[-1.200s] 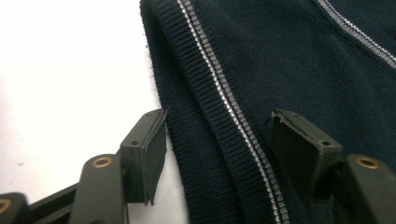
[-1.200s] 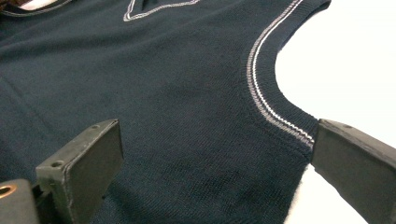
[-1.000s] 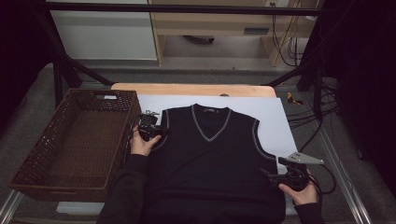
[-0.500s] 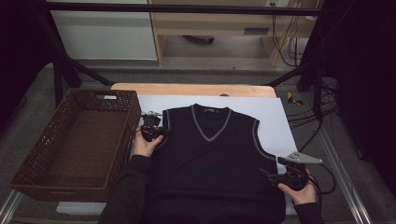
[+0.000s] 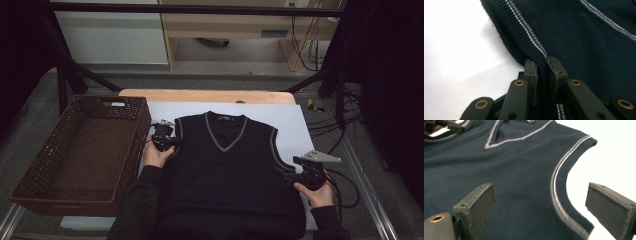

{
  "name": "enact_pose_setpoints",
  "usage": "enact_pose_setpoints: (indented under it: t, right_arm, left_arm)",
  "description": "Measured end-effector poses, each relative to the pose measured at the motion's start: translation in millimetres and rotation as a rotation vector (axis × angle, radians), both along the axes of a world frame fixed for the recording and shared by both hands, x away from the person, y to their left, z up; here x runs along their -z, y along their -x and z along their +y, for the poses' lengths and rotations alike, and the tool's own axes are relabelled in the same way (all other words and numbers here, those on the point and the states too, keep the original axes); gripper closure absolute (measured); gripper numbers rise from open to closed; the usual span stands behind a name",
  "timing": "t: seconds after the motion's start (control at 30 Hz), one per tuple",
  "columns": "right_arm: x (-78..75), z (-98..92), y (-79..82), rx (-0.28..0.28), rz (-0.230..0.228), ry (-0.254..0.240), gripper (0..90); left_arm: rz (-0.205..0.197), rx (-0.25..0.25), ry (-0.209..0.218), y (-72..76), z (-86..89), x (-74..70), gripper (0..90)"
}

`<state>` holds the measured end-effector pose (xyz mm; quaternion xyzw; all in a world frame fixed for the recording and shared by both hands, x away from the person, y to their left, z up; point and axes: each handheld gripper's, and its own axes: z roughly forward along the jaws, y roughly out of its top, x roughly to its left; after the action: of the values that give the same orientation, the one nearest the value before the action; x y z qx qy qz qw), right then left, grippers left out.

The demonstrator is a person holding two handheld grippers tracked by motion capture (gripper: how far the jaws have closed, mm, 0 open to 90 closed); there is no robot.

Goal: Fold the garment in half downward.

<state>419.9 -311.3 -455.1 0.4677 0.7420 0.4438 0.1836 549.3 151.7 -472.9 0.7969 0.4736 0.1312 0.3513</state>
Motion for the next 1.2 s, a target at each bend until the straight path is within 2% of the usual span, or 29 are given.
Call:
enact_pose_setpoints:
  t: [0.17,0.4,0.53,0.67,0.87,1.0,1.1,1.2]
  right_arm:
    - [-0.7,5.9,-25.1,0.016,0.010,0.015,16.0]
    - [0.4,11.0,-61.5,0.045,0.027,0.040,26.4]
    - [6.4,14.5,-80.2,0.061,0.062,0.064,29.2]
    - [14.5,20.2,-92.3,0.055,0.100,0.085,33.0]
    - [24.1,23.8,-102.1,0.063,0.152,0.088,35.4]
    - [25.5,27.7,-102.8,0.061,0.145,0.114,37.3]
    - [26.1,31.5,-100.2,0.062,0.118,0.173,44.8]
    - [24.8,32.0,-99.2,0.064,0.123,0.173,57.1]
  left_arm:
    - [0.000,0.012,0.028,-0.7,3.7,1.9,77.8]
    - [-0.009,0.023,0.020,-0.2,3.6,2.1,77.9]
    - [-0.011,0.027,0.023,-0.2,4.3,2.5,77.9]
    - [-0.015,0.030,0.026,-0.1,4.8,3.0,78.0]
    - [-0.021,0.035,0.032,0.0,5.6,3.7,78.1]
    - [-0.029,0.035,0.057,0.9,7.9,5.9,78.1]
    - [-0.034,0.037,0.049,1.2,7.4,5.7,78.2]
    - [-0.034,0.037,0.047,1.2,7.1,5.6,78.2]
